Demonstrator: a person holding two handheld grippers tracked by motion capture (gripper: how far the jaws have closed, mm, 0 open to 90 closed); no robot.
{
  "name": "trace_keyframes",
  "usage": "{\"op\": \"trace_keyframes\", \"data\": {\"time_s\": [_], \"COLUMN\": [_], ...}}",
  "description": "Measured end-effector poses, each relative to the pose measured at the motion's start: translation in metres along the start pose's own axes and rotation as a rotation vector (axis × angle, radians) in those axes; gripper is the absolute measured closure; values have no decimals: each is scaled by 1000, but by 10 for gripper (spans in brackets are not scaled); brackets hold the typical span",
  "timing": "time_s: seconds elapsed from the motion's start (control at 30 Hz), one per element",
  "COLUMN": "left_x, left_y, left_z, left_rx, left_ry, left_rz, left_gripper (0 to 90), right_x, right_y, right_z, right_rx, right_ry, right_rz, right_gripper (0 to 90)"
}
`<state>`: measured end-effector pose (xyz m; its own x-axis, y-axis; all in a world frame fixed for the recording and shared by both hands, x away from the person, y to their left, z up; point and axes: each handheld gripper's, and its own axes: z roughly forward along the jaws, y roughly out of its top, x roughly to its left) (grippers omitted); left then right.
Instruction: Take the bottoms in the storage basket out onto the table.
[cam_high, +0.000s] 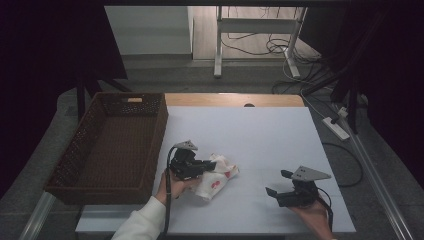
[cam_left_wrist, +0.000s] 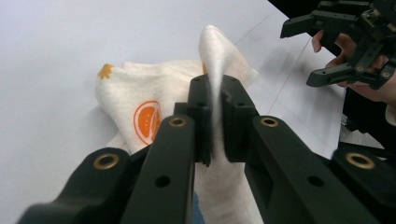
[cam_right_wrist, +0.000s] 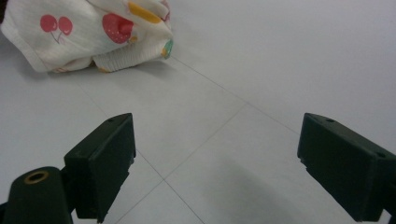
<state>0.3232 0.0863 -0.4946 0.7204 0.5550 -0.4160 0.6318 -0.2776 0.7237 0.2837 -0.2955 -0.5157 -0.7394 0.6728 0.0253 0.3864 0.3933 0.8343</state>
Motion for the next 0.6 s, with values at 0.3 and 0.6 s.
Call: {"op": "trace_keyframes", "data": {"time_s": [0.3, 0.6], "left_x": [6, 10], "left_y": [-9, -15], "left_z": [5, 11], "left_rx": [35, 81], "left_ry": [13, 41], "left_rz": [-9, -13], "left_gripper": [826, 801], "right_x": [-1, -2], "right_y": [1, 1], "right_z": [2, 4], "right_rx": [-5, -5], "right_ry": [6, 13], "right_rz": [7, 5], "right_gripper": [117, 117]}}
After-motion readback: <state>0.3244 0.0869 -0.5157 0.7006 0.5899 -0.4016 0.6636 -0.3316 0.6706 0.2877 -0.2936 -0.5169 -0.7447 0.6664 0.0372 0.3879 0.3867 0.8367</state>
